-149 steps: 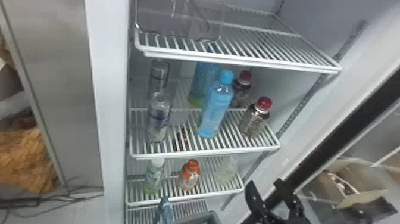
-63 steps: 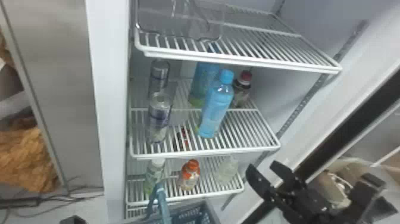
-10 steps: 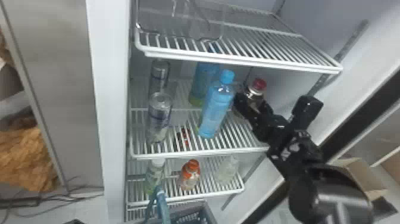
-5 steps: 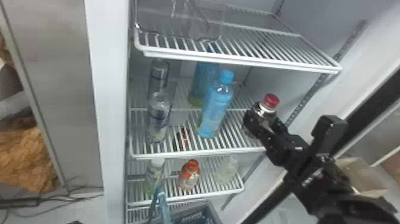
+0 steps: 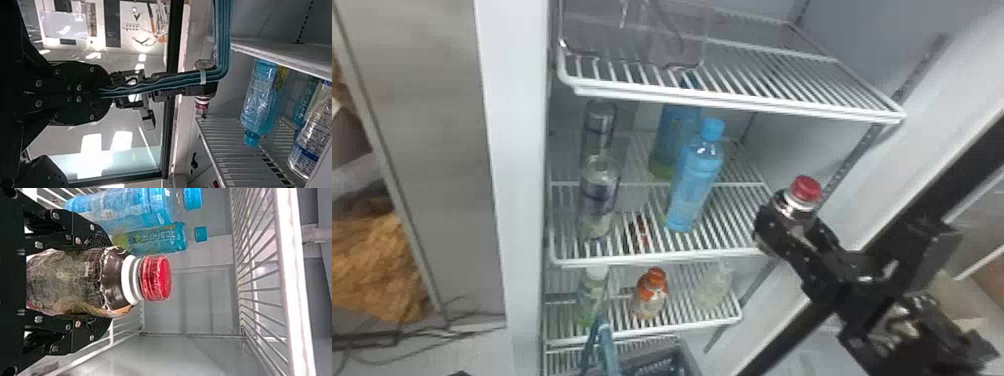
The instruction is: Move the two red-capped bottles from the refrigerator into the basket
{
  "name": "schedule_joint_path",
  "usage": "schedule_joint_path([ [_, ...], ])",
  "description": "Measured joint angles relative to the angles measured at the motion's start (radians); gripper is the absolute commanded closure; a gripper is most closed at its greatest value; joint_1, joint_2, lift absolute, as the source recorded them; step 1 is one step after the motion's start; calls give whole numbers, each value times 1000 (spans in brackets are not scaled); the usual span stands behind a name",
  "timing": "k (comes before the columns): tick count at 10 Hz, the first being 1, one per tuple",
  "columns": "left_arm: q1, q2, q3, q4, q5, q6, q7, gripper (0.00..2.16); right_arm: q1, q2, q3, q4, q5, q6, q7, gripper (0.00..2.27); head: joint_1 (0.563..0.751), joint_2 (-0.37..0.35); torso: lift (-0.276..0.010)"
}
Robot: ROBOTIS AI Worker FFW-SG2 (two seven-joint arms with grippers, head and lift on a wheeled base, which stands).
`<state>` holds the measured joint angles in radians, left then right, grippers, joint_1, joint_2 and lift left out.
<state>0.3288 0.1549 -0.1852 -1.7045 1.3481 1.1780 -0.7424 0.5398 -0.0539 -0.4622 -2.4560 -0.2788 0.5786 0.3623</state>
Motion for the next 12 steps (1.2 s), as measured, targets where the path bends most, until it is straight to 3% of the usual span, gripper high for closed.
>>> schedule_joint_path([
  [6,-2,3,4,0,-2,0,2,1200,206,33,-39,-153,-36,79,63,1277,695,-350,0],
  [12,-7,9,4,0,-2,0,3,1200,381,53,-69,-292,-66,269,172,1277,695,-350,0],
])
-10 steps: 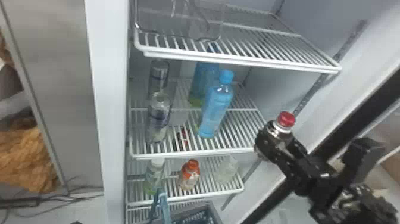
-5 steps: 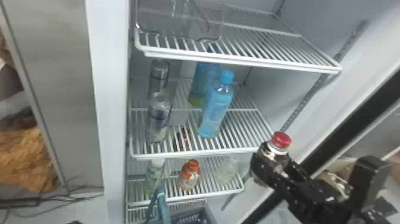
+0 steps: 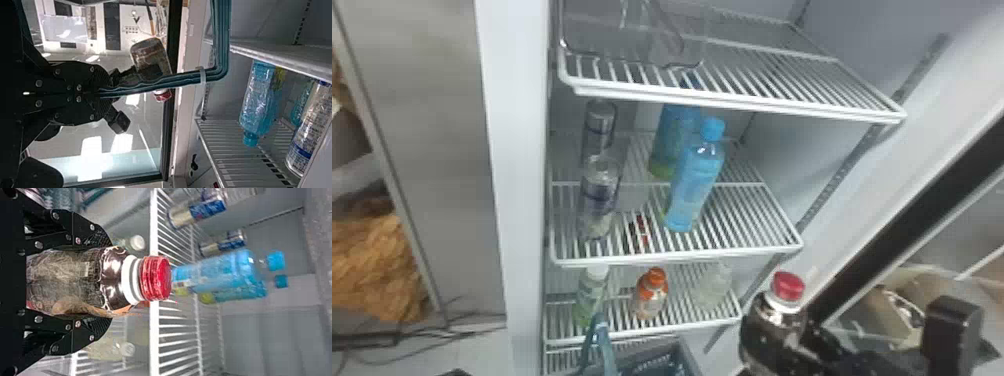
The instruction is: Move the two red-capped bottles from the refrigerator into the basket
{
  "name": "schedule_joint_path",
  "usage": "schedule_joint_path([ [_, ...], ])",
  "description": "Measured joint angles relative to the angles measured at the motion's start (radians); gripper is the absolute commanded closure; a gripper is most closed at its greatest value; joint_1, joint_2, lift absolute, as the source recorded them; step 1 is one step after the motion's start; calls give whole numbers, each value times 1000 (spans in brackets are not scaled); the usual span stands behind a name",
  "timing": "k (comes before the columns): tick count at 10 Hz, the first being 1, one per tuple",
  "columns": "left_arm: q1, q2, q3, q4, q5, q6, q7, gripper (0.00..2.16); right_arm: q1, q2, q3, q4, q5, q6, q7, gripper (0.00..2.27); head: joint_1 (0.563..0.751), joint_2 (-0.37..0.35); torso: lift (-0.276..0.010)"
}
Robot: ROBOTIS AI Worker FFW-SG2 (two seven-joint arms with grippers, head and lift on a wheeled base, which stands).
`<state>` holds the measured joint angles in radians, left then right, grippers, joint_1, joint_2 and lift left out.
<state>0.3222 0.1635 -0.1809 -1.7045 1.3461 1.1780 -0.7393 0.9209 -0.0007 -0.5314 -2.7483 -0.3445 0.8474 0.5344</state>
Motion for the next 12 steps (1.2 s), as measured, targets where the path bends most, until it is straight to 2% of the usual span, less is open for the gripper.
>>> schedule_joint_path([
  [2,-5,-1,-3,0,0,0,8,1200,19,1,18,0,-1,62,52,1277,695,-350,0],
  [4,-10,-2,-6,0,0,-7,10,1200,34,1,46,4,-13,105,58,1277,695,-350,0],
  [7,-24,0,-18,0,2,-7,14,1200,-2,-15,138,62,-59,140,62,1277,695,-350,0],
  [8,-28,1,-19,1,2,-9,14,1200,-10,-20,161,75,-64,147,62,1113,695,-350,0],
  [9,-29,2,-19,2,5,-13,14,1200,-12,-22,172,86,-67,156,62,604,695,-350,0],
  [10,-29,5,-21,2,7,-16,14,1200,-13,-23,175,92,-68,160,62,233,695,-350,0],
  [11,-29,6,-22,2,9,-17,14,1200,-14,-24,176,94,-67,160,62,56,695,-350,0],
  [12,-29,7,-24,2,11,-17,14,1200,-15,-24,175,99,-70,151,62,104,695,-350,0],
])
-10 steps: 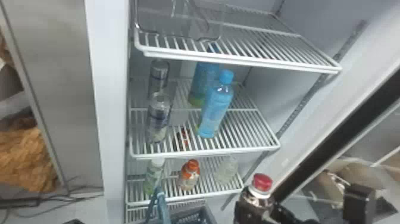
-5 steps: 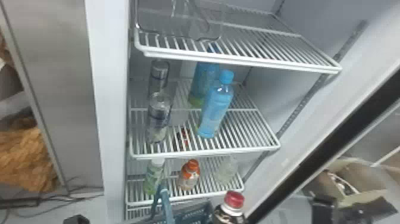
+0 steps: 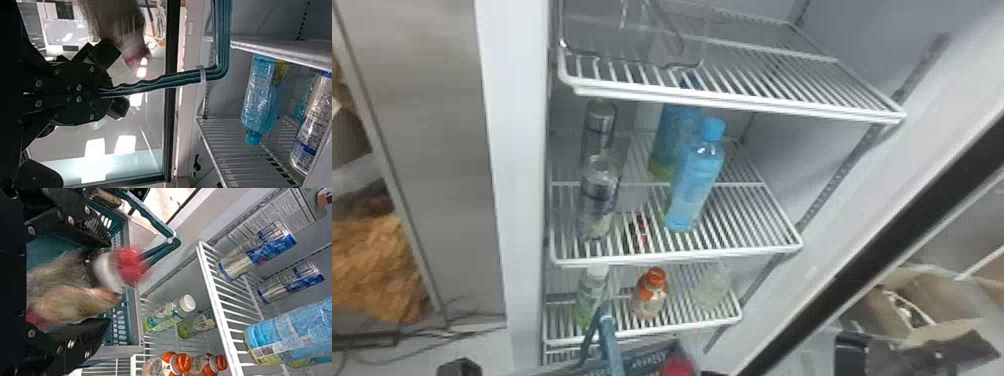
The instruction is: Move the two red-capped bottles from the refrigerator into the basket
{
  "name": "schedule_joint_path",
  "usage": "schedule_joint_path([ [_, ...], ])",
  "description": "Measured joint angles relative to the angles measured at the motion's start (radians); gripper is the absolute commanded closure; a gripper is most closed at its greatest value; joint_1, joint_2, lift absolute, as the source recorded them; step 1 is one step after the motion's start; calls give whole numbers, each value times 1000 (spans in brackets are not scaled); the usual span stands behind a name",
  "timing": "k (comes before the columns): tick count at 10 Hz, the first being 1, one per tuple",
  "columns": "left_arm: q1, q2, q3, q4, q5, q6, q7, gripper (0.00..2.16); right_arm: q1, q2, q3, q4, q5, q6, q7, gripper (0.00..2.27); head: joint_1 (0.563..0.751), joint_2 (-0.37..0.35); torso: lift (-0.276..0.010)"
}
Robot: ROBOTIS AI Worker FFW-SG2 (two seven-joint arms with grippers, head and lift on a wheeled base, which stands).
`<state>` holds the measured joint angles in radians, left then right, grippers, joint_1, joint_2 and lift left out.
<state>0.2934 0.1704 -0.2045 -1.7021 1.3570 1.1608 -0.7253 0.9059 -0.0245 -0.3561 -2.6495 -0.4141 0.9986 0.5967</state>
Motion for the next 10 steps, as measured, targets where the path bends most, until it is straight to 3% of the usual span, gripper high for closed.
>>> schedule_joint_path([
  [5,4,3,-3,0,7,-5,0,1200,-7,13,-39,52,-40,-123,3,128,695,-350,0],
  [10,25,3,-7,0,29,-17,0,1200,-14,25,-63,283,-36,-554,-5,122,695,-350,0],
])
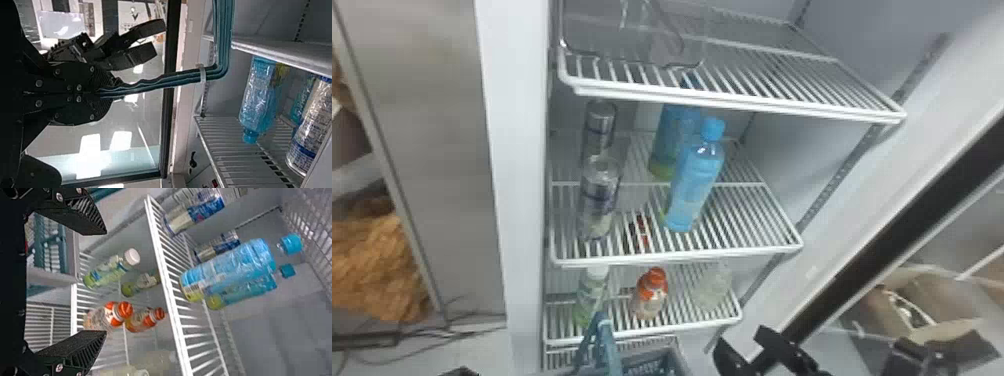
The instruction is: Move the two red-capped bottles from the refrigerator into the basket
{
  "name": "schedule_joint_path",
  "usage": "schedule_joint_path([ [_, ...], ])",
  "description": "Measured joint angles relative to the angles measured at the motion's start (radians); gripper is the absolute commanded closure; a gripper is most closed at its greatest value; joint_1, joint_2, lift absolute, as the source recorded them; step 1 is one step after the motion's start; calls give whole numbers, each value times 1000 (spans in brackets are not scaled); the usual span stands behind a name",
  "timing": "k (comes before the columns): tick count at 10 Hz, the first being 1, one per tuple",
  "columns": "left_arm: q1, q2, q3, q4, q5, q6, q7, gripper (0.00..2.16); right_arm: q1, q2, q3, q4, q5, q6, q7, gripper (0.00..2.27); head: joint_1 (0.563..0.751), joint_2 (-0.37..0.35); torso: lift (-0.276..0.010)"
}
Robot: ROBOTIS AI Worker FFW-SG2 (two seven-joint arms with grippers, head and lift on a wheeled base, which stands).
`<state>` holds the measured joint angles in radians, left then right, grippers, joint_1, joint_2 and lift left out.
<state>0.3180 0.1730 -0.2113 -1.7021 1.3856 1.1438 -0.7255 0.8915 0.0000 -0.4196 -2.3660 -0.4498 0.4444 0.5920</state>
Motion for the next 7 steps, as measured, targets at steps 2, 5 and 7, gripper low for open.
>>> schedule_joint_path([
  [2,1,-11,5,0,0,1,0,1200,-11,-8,30,81,7,-162,-8,122,695,-350,0],
  [5,6,-18,25,0,-1,2,-3,1200,-45,-32,93,220,13,-423,-33,127,695,-350,0],
  [7,5,-28,33,0,-7,9,-3,1200,-69,-46,116,329,35,-561,-43,128,695,-350,0],
])
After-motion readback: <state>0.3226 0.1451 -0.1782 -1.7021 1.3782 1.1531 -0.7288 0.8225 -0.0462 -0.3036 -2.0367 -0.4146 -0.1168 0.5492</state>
